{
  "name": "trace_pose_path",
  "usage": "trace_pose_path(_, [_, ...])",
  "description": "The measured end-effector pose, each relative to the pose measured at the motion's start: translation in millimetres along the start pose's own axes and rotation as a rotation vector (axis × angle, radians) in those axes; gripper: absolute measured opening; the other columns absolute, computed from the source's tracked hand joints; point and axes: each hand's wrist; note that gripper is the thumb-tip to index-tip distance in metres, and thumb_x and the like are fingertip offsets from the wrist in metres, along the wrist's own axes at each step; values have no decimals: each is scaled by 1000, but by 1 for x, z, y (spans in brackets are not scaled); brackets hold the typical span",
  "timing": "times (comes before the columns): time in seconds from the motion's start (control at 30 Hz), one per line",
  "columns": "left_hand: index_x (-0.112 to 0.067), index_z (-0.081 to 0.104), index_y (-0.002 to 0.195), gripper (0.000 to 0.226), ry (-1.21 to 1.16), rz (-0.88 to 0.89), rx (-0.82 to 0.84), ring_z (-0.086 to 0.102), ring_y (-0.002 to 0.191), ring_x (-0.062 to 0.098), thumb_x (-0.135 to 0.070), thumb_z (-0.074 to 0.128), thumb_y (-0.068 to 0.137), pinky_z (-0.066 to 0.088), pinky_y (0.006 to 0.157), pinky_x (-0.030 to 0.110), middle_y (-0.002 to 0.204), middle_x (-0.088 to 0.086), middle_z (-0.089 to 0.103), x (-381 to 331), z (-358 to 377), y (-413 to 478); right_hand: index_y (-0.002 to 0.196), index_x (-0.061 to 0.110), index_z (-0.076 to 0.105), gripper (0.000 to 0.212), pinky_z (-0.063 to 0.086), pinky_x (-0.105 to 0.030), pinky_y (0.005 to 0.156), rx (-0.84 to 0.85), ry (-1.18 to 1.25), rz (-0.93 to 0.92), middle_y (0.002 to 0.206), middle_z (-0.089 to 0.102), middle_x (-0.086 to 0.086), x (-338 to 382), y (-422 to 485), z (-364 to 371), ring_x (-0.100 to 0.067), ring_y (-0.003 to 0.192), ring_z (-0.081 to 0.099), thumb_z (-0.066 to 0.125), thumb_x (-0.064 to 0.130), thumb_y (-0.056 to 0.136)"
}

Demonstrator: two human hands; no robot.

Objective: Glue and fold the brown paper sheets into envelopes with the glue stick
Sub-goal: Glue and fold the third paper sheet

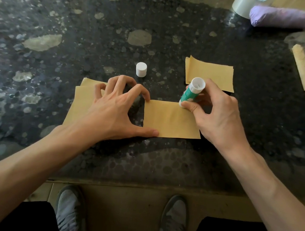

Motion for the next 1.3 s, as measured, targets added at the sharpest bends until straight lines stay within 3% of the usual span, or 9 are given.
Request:
trace_pose_path(0.2, [-50,45,123,86,0,4,2,19,143,15,-98,59,53,17,115,47,137,-14,30,0,-1,0,117,14,66,32,51,-11,89,-50,67,-12,112,72,9,-3,-3,2,-3,104,66,79,29,92])
trace_pose_path(0.37, [-49,45,124,88,5,5,2,19,143,15,-98,58,52,17,115,46,136,-13,30,-1,-1,0,119,9,67,33,56,-18,91,-167,253,28,109,70,17,-6,0,-9,0,104,70,78,26,94])
trace_pose_path(0.5, [-50,45,124,88,2,5,3,19,143,15,-98,58,52,17,115,45,137,-13,30,0,-1,-1,121,11,68,29,61,-31,90,-39,368,37,110,75,4,-5,-3,-20,-12,103,74,77,16,95])
trace_pose_path(0.73, [-50,45,123,86,4,3,-4,20,143,16,-97,60,53,17,114,46,136,-14,30,0,0,0,124,23,61,36,58,-39,98,176,318,37,114,72,8,-7,-14,-20,-12,113,69,78,20,92])
trace_pose_path(0.83, [-51,44,123,85,9,2,2,19,143,15,-98,59,53,18,114,47,137,-14,30,-1,0,0,117,25,64,28,58,-38,98,210,251,26,114,71,13,-7,-15,-22,-9,114,67,78,33,93])
trace_pose_path(0.97, [-50,45,123,87,6,2,-2,20,142,16,-99,57,52,19,113,45,136,-13,30,0,1,0,119,27,69,38,59,-38,94,160,187,21,113,71,16,-5,-15,-22,-7,109,68,76,49,88])
trace_pose_path(1.2, [-49,45,124,88,9,-5,8,19,143,16,-98,58,52,19,114,47,138,-13,30,0,0,0,127,36,65,32,56,-37,103,255,154,16,122,72,15,-2,-13,-26,-2,121,64,70,25,96])
trace_pose_path(1.3, [-50,45,124,88,5,-3,10,19,144,16,-99,57,52,19,115,47,139,-12,30,-1,0,0,125,31,64,31,56,-29,100,262,74,2,123,70,15,1,-14,-27,-3,119,63,67,38,96])
Point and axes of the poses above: each hand's wrist, its own y-axis towards the middle knuckle, its own z-axis out of the palm, x = y × z
